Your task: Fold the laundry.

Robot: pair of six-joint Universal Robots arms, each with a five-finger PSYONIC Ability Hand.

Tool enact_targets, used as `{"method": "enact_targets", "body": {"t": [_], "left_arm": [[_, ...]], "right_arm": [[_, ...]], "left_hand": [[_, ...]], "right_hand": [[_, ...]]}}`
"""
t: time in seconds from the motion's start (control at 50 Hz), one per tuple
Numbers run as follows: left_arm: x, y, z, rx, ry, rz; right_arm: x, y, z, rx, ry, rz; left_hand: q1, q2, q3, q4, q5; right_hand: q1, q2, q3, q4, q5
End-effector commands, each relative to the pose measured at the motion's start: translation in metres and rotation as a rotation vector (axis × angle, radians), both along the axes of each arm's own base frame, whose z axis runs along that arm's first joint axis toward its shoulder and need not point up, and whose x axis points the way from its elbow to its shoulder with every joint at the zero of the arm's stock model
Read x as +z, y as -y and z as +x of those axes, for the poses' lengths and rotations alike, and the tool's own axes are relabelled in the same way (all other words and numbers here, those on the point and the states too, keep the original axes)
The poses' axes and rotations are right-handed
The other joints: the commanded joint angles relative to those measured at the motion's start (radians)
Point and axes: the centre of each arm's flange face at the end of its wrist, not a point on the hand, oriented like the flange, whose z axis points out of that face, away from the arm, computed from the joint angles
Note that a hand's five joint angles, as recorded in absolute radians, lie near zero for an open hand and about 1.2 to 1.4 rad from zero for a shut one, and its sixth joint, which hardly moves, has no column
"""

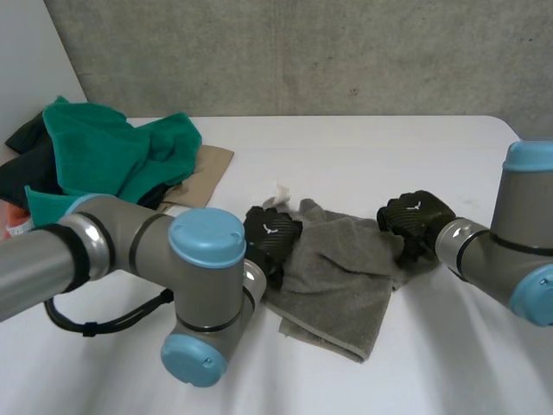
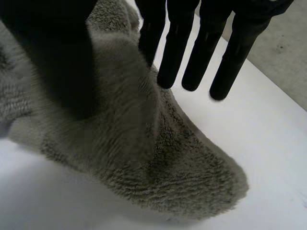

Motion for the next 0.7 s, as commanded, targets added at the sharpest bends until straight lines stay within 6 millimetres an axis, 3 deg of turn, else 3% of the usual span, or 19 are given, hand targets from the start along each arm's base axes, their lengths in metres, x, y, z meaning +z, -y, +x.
{"method": "enact_targets", "body": {"t": [0.02, 0.06, 0.08, 0.12, 0.14, 0.2, 0.22, 0.28, 0.34, 0.42, 0.44, 0.5, 0.52, 0.58, 0.6, 0.64, 0.7], "left_arm": [[0.023, 0.004, -0.004, -0.006, 0.005, -0.123], [0.051, 0.005, -0.001, 0.028, -0.040, -0.184], [0.077, 0.003, 0.004, 0.061, -0.085, -0.234], [0.103, -0.001, 0.009, 0.080, -0.131, -0.279], [0.127, -0.008, 0.015, 0.089, -0.174, -0.318], [0.154, -0.018, 0.023, 0.091, -0.220, -0.356], [0.167, -0.025, 0.029, 0.090, -0.250, -0.372], [0.177, -0.033, 0.035, 0.090, -0.290, -0.370], [0.175, -0.040, 0.039, 0.095, -0.332, -0.320], [0.158, -0.045, 0.039, 0.093, -0.362, -0.231], [0.145, -0.045, 0.039, 0.097, -0.350, -0.195], [0.124, -0.042, 0.035, 0.102, -0.320, -0.147], [0.115, -0.040, 0.033, 0.103, -0.303, -0.130], [0.105, -0.038, 0.031, 0.107, -0.286, -0.113], [0.102, -0.037, 0.030, 0.109, -0.280, -0.108], [0.102, -0.036, 0.031, 0.111, -0.278, -0.110], [0.104, -0.033, 0.033, 0.131, -0.280, -0.116]], "right_arm": [[-0.003, 0.006, 0.000, -0.019, 0.008, -0.043], [0.002, 0.009, -0.001, -0.027, 0.010, -0.065], [0.007, 0.011, -0.002, -0.031, 0.014, -0.082], [0.023, 0.016, -0.002, -0.040, 0.025, -0.132], [0.049, 0.020, -0.002, -0.045, 0.052, -0.209], [0.092, 0.024, -0.001, -0.054, 0.102, -0.340], [0.118, 0.025, 0.000, -0.049, 0.131, -0.435], [0.157, 0.032, 0.005, -0.040, 0.188, -0.623], [0.174, 0.040, 0.010, -0.026, 0.223, -0.739], [0.161, 0.048, 0.038, 0.046, 0.261, -0.783], [0.148, 0.051, 0.052, 0.083, 0.271, -0.774], [0.123, 0.057, 0.068, 0.117, 0.266, -0.736], [0.103, 0.062, 0.075, 0.133, 0.257, -0.699], [0.071, 0.064, 0.085, 0.165, 0.246, -0.639], [0.053, 0.065, 0.091, 0.175, 0.239, -0.608], [0.044, 0.065, 0.094, 0.174, 0.233, -0.592], [0.051, 0.066, 0.090, 0.132, 0.237, -0.596]], "left_hand": [[0.800, 0.838, 0.859, 0.858, 0.853], [0.800, 0.838, 0.859, 0.858, 0.853], [0.800, 0.838, 0.859, 0.858, 0.853], [0.800, 0.838, 0.859, 0.858, 0.853], [0.800, 0.838, 0.859, 0.858, 0.853], [0.800, 0.838, 0.859, 0.858, 0.853], [0.800, 0.838, 0.859, 0.858, 0.853], [0.800, 0.838, 0.859, 0.858, 0.853], [0.800, 0.838, 0.859, 0.858, 0.853], [0.800, 0.838, 0.859, 0.858, 0.853], [0.800, 0.838, 0.859, 0.858, 0.853], [0.800, 0.838, 0.859, 0.858, 0.853], [0.800, 0.838, 0.859, 0.858, 0.853], [0.800, 0.838, 0.859, 0.858, 0.853], [0.800, 0.838, 0.859, 0.858, 0.853], [0.800, 0.838, 0.859, 0.858, 0.853], [0.800, 0.838, 0.859, 0.858, 0.853]], "right_hand": [[0.556, 0.553, 0.566, 0.567, 0.568], [0.556, 0.553, 0.566, 0.567, 0.568], [0.556, 0.553, 0.566, 0.567, 0.568], [0.556, 0.553, 0.566, 0.567, 0.568], [0.556, 0.553, 0.566, 0.567, 0.568], [0.556, 0.553, 0.566, 0.567, 0.568], [0.556, 0.553, 0.566, 0.567, 0.568], [0.556, 0.553, 0.566, 0.567, 0.568], [0.556, 0.553, 0.566, 0.567, 0.568], [0.556, 0.553, 0.566, 0.567, 0.568], [0.556, 0.553, 0.566, 0.567, 0.568], [0.556, 0.553, 0.566, 0.567, 0.568], [0.556, 0.553, 0.566, 0.567, 0.568], [0.556, 0.553, 0.566, 0.567, 0.568], [0.156, 0.153, 0.166, 0.167, 0.168], [-0.575, -0.578, -0.565, -0.564, -0.563], [-0.666, -0.669, -0.656, -0.655, -0.654]]}}
